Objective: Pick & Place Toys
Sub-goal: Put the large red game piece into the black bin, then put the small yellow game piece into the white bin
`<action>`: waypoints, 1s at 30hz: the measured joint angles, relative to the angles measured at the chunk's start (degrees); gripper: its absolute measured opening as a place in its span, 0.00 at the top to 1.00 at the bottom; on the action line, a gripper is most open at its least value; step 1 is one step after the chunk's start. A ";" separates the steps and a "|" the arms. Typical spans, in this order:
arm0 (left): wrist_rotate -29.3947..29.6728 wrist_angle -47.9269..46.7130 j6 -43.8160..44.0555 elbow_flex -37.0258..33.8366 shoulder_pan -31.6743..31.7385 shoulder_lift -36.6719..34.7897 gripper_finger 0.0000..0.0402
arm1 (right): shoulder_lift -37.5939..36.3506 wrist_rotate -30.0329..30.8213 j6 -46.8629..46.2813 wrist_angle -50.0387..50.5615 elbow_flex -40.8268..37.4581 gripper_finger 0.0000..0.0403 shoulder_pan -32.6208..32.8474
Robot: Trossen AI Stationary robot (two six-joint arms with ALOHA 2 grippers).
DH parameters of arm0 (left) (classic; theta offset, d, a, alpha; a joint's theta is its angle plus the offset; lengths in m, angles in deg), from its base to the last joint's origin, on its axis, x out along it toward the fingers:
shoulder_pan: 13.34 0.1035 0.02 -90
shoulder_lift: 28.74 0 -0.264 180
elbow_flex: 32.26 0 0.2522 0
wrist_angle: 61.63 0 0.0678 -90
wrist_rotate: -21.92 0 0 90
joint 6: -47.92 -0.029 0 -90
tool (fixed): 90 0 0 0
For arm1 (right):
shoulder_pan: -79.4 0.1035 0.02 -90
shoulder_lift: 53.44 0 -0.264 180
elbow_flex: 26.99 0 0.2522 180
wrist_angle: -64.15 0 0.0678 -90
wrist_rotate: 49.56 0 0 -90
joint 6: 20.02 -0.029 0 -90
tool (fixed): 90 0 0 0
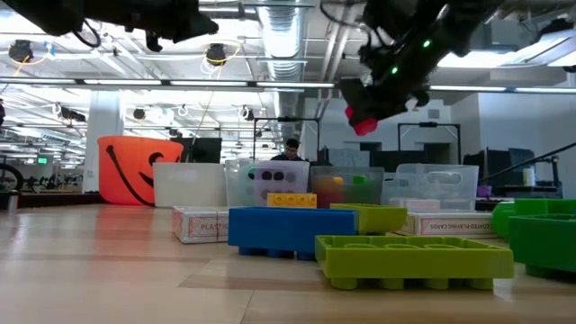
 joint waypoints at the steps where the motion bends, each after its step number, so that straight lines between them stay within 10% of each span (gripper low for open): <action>1: 0.02 0.32 0.00 0.02 0.16 0.76 1.00 | 0.67 -1.83 1.36 -1.04 -0.02 0.58 -1.59; 16: -0.05 -1.83 -0.17 0.00 4.93 9.10 1.00 | 5.75 -19.04 13.74 -12.16 2.30 0.24 -13.43; 23: -0.39 -6.41 8.32 0.00 4.05 9.10 1.00 | -1.93 -19.06 16.82 -6.73 2.56 0.21 -1.47; 30: -13.10 -14.69 22.93 0.00 1.66 9.10 0.96 | -6.17 -9.10 17.13 -5.99 2.57 0.21 17.64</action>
